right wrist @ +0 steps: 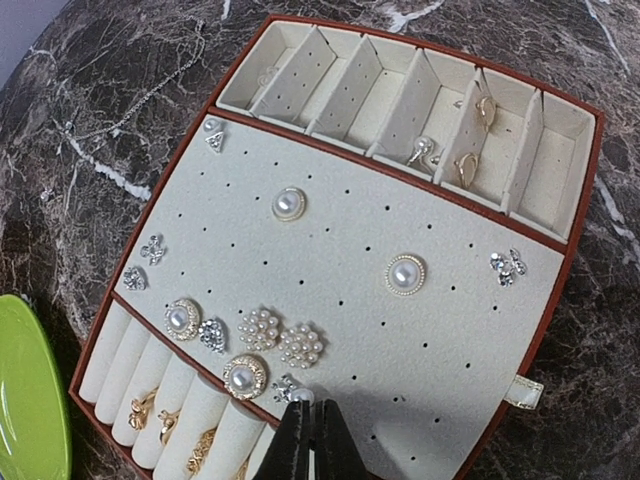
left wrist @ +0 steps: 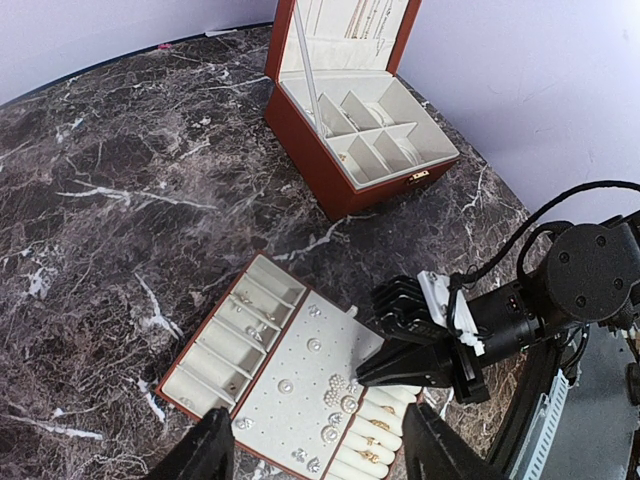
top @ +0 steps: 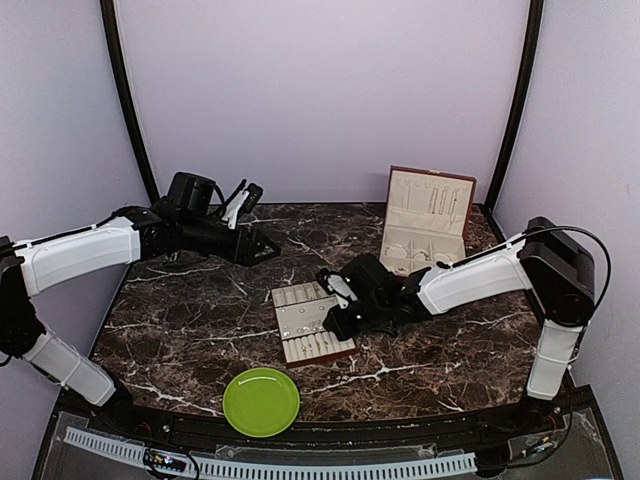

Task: Organize the mixed jewelry
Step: Insert the earring into the earring holder.

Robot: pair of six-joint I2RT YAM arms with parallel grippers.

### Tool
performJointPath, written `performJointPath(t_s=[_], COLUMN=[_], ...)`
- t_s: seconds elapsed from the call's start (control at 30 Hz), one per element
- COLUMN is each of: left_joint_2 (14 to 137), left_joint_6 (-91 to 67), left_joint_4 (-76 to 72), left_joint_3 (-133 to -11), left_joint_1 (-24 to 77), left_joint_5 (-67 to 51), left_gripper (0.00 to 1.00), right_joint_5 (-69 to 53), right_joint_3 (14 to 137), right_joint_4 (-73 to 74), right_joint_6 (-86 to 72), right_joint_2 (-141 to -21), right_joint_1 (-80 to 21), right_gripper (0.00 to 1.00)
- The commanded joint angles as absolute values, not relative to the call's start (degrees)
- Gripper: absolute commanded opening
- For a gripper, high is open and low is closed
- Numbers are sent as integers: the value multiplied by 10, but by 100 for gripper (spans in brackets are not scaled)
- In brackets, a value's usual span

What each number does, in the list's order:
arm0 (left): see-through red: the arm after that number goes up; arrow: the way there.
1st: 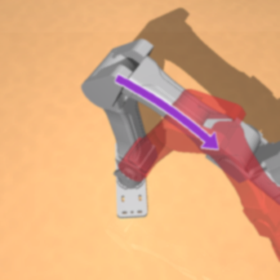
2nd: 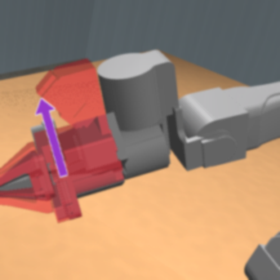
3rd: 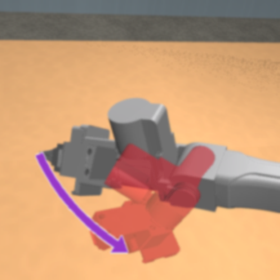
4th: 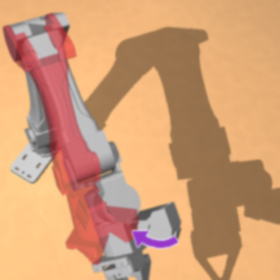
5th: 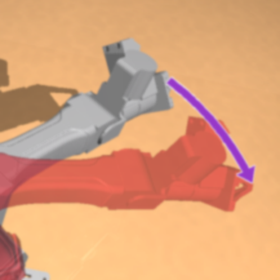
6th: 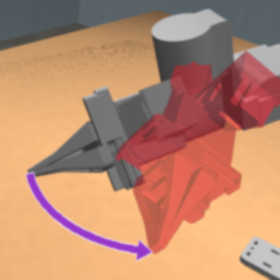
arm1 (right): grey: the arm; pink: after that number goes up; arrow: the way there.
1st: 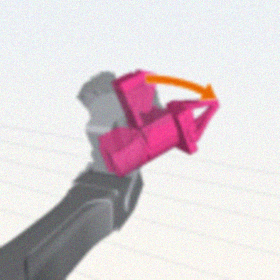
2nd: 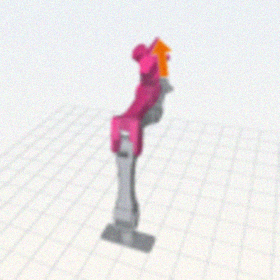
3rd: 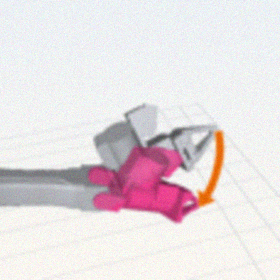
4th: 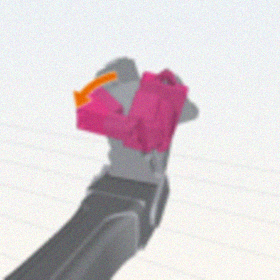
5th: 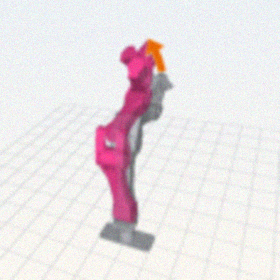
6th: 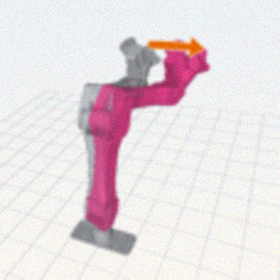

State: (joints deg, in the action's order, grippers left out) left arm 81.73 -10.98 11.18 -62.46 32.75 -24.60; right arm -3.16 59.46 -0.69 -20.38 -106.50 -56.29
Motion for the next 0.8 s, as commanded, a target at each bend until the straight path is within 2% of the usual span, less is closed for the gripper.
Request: performJointPath(t_s=[0.0,0.33,0.57,0.67,0.77], left_joint_2=[796,717,645,608,573], left_joint_6=[-108,-97,-136,-175,-210], left_joint_4=[112,71,71,88,122], left_joint_3=[-621,-583,-517,-458,-397], left_joint_1=[330,330,329,329,330], left_joint_5=[-250,-167,-102,-67,-48], left_gripper=[61,61,65,64,54], right_joint_5=[-16,24,44,54,49], right_joint_3=[607,570,499,471,432], right_joint_4=[-2,-10,-59,-60,-71], right_joint_6=[-205,-219,-243,-245,-246], right_joint_2=[-1061,-963,-858,-813,-767], right_joint_1=[-560,-559,-556,-546,-522], right_gripper=[8,28,34,36,38])
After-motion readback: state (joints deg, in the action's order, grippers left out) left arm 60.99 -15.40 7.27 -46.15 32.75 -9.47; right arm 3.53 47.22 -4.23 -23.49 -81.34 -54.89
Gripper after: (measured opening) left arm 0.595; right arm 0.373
